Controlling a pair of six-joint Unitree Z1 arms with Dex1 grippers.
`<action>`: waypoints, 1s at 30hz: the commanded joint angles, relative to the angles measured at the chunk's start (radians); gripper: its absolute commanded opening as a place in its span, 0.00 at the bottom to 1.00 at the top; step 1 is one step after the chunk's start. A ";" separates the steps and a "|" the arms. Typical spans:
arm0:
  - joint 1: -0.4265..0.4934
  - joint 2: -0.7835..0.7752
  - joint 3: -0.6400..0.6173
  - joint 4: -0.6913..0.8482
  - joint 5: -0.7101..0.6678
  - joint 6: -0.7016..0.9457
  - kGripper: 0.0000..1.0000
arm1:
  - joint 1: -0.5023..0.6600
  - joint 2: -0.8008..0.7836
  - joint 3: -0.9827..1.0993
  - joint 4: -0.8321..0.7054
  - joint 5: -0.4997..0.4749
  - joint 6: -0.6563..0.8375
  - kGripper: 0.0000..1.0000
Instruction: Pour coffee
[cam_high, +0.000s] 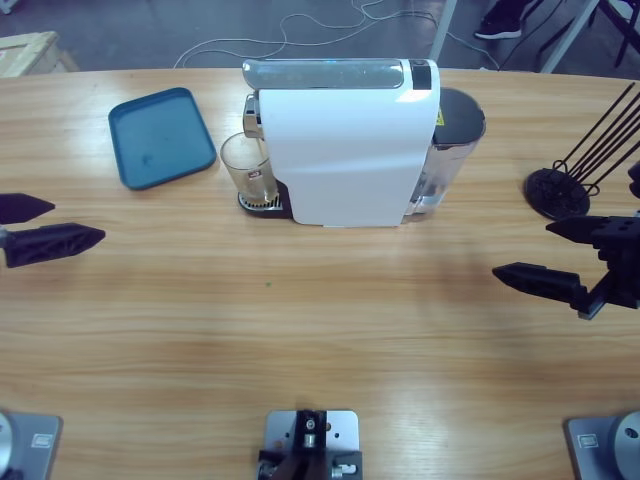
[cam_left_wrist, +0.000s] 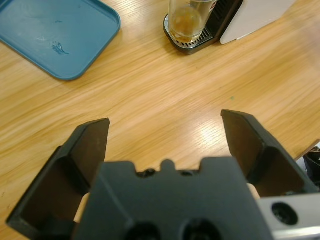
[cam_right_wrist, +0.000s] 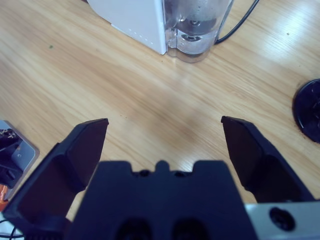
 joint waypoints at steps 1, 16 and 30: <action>0.003 0.035 0.023 -0.006 0.017 -0.002 0.96 | 0.008 0.033 0.016 -0.009 0.007 -0.008 1.00; 0.004 0.035 0.023 -0.006 0.024 -0.002 0.96 | 0.008 0.045 0.017 -0.012 0.017 -0.013 1.00; 0.004 0.078 0.015 -0.004 0.026 0.000 0.98 | 0.008 0.050 0.018 -0.017 0.015 -0.013 1.00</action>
